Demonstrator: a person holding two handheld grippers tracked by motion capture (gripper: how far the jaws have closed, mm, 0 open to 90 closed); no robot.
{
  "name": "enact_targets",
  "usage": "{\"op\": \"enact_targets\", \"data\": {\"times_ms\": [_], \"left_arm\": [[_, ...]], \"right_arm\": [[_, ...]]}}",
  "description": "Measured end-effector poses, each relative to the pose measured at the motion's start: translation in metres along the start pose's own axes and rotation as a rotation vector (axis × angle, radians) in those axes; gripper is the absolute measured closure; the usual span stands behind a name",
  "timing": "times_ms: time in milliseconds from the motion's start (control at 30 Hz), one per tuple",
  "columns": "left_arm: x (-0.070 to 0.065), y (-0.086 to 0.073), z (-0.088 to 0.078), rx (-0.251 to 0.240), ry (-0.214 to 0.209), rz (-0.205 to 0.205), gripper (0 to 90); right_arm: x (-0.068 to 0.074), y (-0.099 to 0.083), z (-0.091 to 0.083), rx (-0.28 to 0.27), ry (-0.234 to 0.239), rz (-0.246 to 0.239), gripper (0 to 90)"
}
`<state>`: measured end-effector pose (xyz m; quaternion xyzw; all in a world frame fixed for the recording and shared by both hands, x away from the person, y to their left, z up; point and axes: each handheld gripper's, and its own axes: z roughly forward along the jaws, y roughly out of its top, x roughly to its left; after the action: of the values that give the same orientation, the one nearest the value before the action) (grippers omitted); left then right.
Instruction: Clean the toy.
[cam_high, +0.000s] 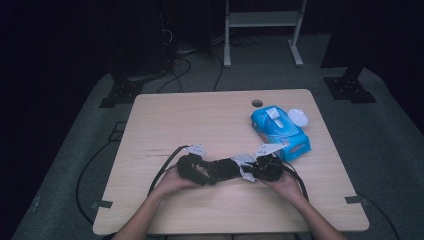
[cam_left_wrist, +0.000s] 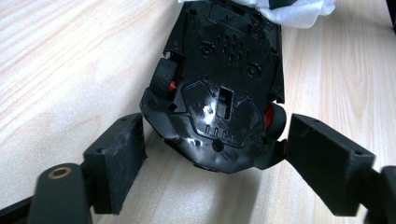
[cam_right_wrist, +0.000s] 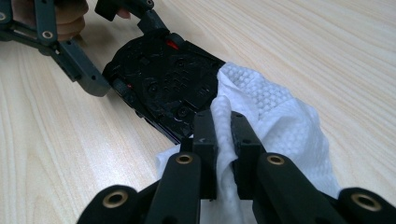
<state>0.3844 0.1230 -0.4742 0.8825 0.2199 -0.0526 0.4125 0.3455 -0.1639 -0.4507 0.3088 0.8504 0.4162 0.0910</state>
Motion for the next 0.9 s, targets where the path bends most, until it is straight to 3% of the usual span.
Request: {"op": "enact_targets", "data": {"times_ms": [100, 400, 533, 567, 900], "left_arm": [[0.002, 0.000, -0.001, -0.011, -0.011, -0.027, 23.8], [0.002, 0.000, -0.001, -0.007, -0.016, -0.041, 27.9], [0.005, 0.000, -0.001, -0.014, -0.047, -0.080, 26.1], [0.007, 0.001, -0.001, -0.020, -0.064, -0.106, 25.0], [0.015, 0.001, -0.001, -0.046, -0.099, -0.192, 27.9]], "right_arm": [[0.000, -0.001, 0.000, -0.005, 0.004, -0.003, 82.7], [0.001, -0.003, -0.001, -0.016, 0.006, -0.004, 82.8], [0.001, -0.003, 0.000, -0.020, 0.003, -0.006, 83.0], [0.001, -0.003, 0.000, -0.020, 0.003, -0.007, 83.0], [0.001, -0.004, -0.001, -0.021, 0.007, -0.003, 83.1]]}}
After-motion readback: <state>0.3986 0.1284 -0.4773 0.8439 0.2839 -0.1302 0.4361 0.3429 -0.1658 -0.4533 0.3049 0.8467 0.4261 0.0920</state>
